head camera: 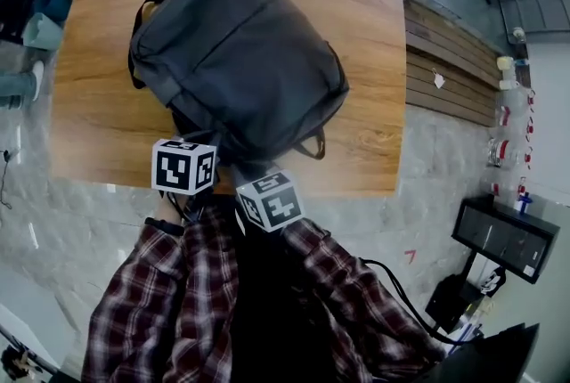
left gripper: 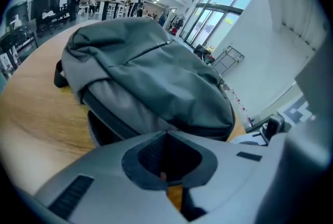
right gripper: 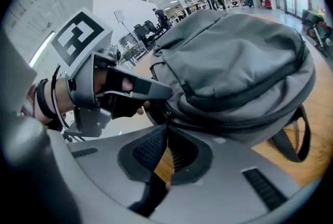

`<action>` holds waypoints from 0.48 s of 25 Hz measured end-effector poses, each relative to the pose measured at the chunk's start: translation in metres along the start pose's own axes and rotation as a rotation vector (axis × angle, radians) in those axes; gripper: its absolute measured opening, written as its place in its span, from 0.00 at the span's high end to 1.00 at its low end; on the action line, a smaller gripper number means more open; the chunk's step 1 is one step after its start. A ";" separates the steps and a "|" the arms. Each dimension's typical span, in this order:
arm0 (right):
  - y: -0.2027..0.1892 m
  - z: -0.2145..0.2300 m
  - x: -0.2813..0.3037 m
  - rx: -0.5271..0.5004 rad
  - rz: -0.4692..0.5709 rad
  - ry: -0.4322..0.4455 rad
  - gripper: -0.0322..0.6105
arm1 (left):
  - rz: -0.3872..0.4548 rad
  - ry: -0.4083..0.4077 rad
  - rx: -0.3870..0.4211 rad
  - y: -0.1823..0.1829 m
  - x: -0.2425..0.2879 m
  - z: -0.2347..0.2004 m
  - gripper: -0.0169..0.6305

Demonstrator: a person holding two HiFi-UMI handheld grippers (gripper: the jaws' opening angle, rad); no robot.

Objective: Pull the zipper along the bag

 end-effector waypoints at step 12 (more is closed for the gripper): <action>-0.008 0.034 -0.031 -0.220 -0.031 -0.180 0.93 | -0.063 0.014 0.149 0.002 0.015 -0.003 0.96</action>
Point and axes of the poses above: the fingertips, and each gripper's own axes: x forward along the fingers, z to its right, y out of its top, the point moved 9 cm from there along -x, backward along the fingers, and after that the axes turned 15 degrees about -y, right-handed, at the moved point
